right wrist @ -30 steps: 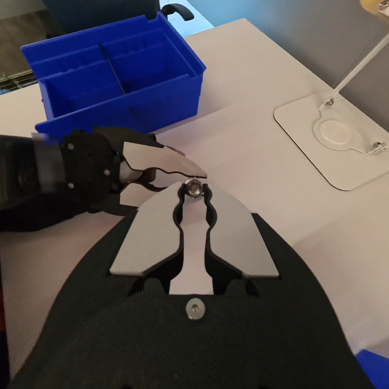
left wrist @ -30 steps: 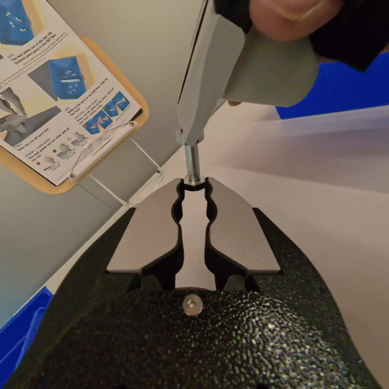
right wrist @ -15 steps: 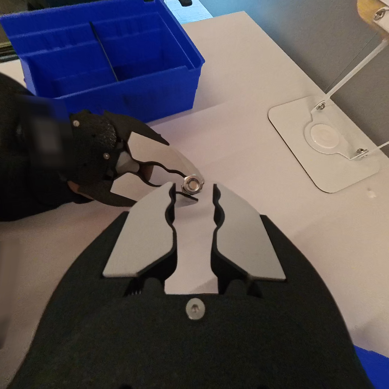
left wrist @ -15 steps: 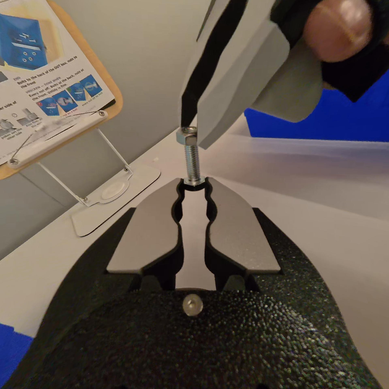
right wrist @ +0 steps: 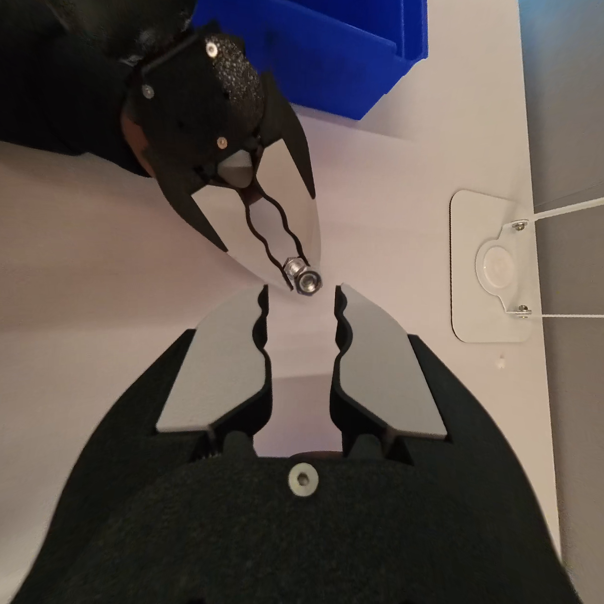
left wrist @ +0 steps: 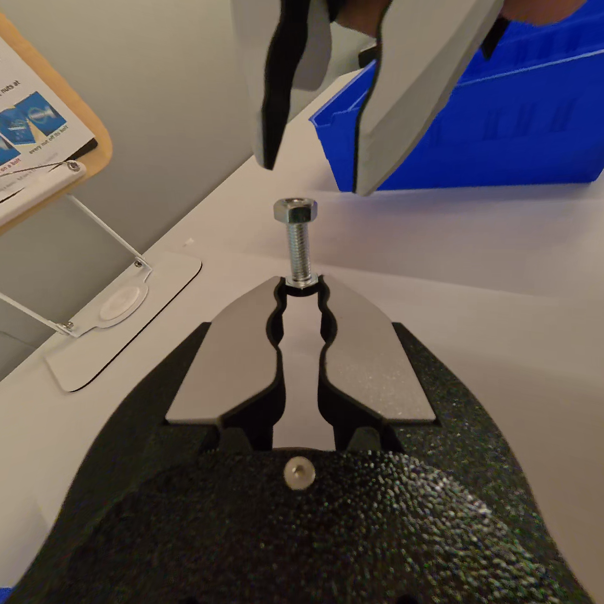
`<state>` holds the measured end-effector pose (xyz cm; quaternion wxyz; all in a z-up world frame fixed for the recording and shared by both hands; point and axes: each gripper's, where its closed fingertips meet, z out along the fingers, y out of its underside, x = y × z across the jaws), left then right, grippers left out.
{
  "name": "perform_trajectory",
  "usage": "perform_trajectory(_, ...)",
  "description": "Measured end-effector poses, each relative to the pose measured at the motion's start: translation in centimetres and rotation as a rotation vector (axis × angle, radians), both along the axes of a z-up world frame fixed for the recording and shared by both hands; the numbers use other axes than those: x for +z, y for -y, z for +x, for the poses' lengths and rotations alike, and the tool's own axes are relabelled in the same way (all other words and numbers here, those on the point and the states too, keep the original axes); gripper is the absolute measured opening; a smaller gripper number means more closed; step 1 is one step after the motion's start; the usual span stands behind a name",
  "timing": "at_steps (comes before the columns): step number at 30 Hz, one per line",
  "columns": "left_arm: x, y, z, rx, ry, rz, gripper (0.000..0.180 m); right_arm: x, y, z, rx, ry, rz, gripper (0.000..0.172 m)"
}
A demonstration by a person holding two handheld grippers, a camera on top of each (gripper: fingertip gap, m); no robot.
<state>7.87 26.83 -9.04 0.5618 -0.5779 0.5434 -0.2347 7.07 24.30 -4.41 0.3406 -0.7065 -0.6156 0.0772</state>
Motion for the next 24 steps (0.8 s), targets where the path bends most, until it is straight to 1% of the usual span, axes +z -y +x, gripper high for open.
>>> perform_trajectory(4, -0.3, 0.4, 0.3, -0.023, -0.024, 0.018, 0.018, -0.8, -0.1, -0.1, 0.004, 0.019, -0.012, 0.035)
perform_trajectory(6, -0.4, 0.6, 0.4, -0.031, -0.035, 0.037, 0.018, -1.4, 0.0, -0.1, 0.006, 0.032, -0.034, 0.028)
perform_trajectory(7, -0.4, 0.6, 0.4, -0.032, -0.036, 0.05, 0.018, -1.6, 0.1, -0.1, 0.002, 0.035, -0.046, 0.02)
perform_trajectory(8, -0.3, 0.6, 0.5, -0.032, -0.041, 0.066, 0.018, -1.7, 0.0, -0.1, -0.011, 0.031, -0.053, 0.018)
perform_trajectory(11, -0.4, 0.2, 0.2, 0.007, -0.075, 0.141, 0.018, -1.8, -0.2, -0.1, -0.082, -0.011, -0.104, 0.018)
perform_trajectory(14, -0.1, -0.4, -0.1, 0.062, -0.101, 0.232, 0.018, -1.8, -0.5, -0.1, -0.22, -0.102, -0.194, 0.018)
perform_trajectory(16, 0.1, -0.8, -0.5, 0.102, -0.125, 0.295, 0.018, -1.7, -0.7, -0.2, -0.315, -0.178, -0.244, 0.018)
perform_trajectory(18, 0.3, -1.0, -0.7, 0.121, -0.141, 0.327, 0.018, -1.6, -0.7, -0.3, -0.361, -0.224, -0.259, 0.018)
perform_trajectory(21, 0.4, -0.8, -0.6, 0.108, -0.114, 0.278, 0.018, -1.3, -0.5, -0.3, -0.326, -0.221, -0.228, 0.029)
perform_trajectory(24, 0.3, -0.6, -0.4, 0.071, -0.069, 0.187, 0.018, -0.5, -0.1, -0.1, -0.222, -0.177, -0.148, 0.04)
